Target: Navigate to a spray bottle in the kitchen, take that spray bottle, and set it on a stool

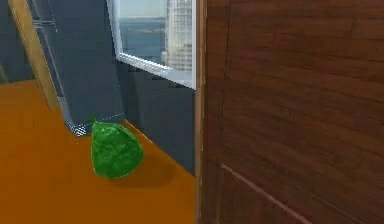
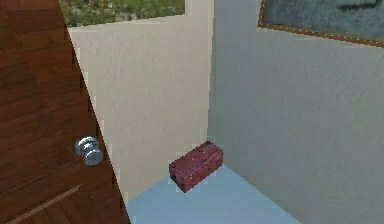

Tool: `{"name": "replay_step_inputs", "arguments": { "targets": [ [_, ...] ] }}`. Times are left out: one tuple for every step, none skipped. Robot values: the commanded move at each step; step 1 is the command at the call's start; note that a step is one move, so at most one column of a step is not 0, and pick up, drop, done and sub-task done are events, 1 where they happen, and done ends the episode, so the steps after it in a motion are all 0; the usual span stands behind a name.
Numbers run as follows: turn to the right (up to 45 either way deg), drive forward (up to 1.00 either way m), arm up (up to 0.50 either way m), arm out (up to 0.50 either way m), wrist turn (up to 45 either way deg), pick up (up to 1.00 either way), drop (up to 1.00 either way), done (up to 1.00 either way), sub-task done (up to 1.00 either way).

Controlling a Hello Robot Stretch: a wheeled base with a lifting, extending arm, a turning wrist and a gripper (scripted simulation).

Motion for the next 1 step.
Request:
{"name": "replay_step_inputs", "arguments": {
  "targets": [
    [-9.0, 0.00, 0.00, 0.00, 0.0, 0.00, 0.00, 0.00, 0.00]
  ]
}}
